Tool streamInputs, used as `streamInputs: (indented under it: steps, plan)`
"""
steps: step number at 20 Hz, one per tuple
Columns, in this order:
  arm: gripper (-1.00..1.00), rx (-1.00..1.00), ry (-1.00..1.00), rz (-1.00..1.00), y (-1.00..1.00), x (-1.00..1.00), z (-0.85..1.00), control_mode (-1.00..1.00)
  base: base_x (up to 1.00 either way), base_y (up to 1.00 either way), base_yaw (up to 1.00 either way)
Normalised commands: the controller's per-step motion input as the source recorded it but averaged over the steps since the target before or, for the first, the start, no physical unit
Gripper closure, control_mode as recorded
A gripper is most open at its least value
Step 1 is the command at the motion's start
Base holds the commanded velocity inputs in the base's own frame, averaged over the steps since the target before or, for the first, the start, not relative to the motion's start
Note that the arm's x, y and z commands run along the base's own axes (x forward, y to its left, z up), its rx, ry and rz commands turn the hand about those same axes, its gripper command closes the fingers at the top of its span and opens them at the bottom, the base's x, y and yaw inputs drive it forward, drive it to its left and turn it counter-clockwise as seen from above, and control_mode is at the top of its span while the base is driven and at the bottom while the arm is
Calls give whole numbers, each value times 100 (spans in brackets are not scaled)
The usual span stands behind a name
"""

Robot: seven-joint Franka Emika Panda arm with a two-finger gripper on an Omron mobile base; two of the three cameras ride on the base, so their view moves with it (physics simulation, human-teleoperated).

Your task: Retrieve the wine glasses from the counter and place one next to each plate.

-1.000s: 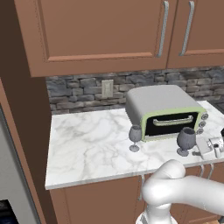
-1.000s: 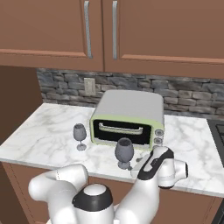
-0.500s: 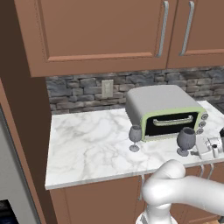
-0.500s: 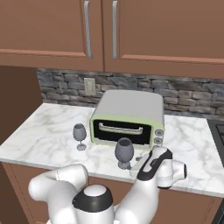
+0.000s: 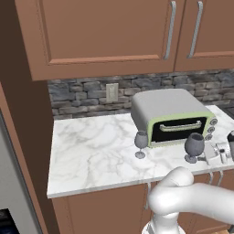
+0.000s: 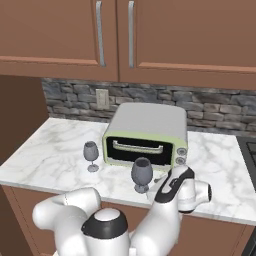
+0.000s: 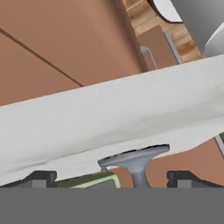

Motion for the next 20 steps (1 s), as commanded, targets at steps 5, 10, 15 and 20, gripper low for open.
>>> streamInputs:
  steps: [5, 10, 15, 20]
  plan:
    - [-100, 5, 11, 0, 17, 0, -15, -100, 0, 0, 0]
    - [-100, 4, 5, 0, 36, 0, -29, -100, 0, 0, 0]
    - [-100, 1, -2, 0, 35, -9, -24, -100, 0, 0, 0]
    - [-100, 0, -7, 0, 28, -22, -15, -100, 0, 0, 0]
